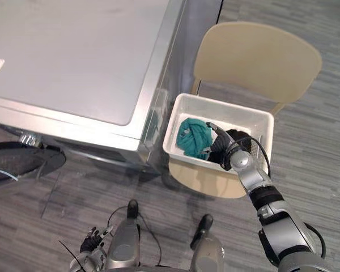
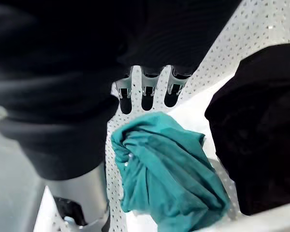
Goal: Pick up the laundry basket with both hands and put the clothes into the washing machine.
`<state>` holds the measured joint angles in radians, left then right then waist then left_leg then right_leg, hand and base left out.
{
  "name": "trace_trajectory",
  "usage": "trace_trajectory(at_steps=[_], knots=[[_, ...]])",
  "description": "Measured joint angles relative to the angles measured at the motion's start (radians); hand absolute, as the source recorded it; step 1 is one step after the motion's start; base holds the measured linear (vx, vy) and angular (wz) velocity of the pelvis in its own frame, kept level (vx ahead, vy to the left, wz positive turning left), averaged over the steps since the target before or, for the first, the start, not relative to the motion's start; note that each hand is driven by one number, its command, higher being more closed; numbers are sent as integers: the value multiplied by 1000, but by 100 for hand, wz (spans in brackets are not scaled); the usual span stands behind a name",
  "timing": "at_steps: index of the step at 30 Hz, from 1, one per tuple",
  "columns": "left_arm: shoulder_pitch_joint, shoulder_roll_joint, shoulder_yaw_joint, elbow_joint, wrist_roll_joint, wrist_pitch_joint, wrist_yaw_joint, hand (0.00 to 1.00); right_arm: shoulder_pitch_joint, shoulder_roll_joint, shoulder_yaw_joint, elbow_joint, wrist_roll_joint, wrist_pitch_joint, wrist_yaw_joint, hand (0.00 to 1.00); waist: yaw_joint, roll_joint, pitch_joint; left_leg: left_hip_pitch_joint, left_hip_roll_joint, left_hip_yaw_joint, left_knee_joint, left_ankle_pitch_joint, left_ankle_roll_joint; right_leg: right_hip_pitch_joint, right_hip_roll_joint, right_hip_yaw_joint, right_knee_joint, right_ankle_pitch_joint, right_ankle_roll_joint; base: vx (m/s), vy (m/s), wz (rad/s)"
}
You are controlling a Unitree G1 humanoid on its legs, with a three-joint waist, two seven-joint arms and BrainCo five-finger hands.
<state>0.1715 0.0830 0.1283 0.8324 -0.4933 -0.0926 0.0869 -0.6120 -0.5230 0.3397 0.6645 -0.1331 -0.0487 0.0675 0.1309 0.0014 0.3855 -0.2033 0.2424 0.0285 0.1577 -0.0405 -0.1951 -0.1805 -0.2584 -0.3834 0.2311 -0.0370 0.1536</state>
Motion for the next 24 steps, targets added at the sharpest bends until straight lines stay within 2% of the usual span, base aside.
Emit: trace_trajectory(at_steps=[2,3,7,11,13,18,24], knots=[[0,0,4,22,-1,1,1,0,-42,15,0,46,-11,9,-3,0,4,1,45,-7,-2,-1,14,0,0,-4,-4,0,15,0,0,-110,9,4],[0,-1,10,25,-1,2,1,0,-60,22,0,70,-18,13,-4,0,15,0,48,-29,-2,-3,24,0,0,-26,-5,2,22,0,0,-132,-9,-1],[-16,-2,29,24,-9,0,6,0,-110,51,-4,130,-29,24,-32,0,25,5,64,-80,-3,-29,56,0,0,-63,-9,-2,47,0,-1,-98,-17,6],[-46,-17,24,-26,-61,-12,24,0,-147,50,-43,146,-51,29,-61,0,24,12,69,-136,-15,-59,80,3,4,-90,-21,-26,62,0,-1,-109,-2,19],[-53,-20,9,-69,-86,-30,27,0,-167,51,-74,150,-52,33,-103,0,35,16,72,-158,-21,-72,93,3,4,-102,-26,-27,66,0,0,-73,11,8],[-69,-27,-8,-90,-101,-34,30,0,-189,45,-126,174,-45,39,-151,0,49,21,75,-172,-23,-82,99,3,5,-106,-27,-38,69,0,0,-25,-10,6],[-69,-29,-3,-94,-104,-31,48,0,-180,45,-137,105,8,57,-155,0,45,21,86,-176,-22,-83,103,3,5,-107,-27,-40,70,0,0,2,-1,1]])
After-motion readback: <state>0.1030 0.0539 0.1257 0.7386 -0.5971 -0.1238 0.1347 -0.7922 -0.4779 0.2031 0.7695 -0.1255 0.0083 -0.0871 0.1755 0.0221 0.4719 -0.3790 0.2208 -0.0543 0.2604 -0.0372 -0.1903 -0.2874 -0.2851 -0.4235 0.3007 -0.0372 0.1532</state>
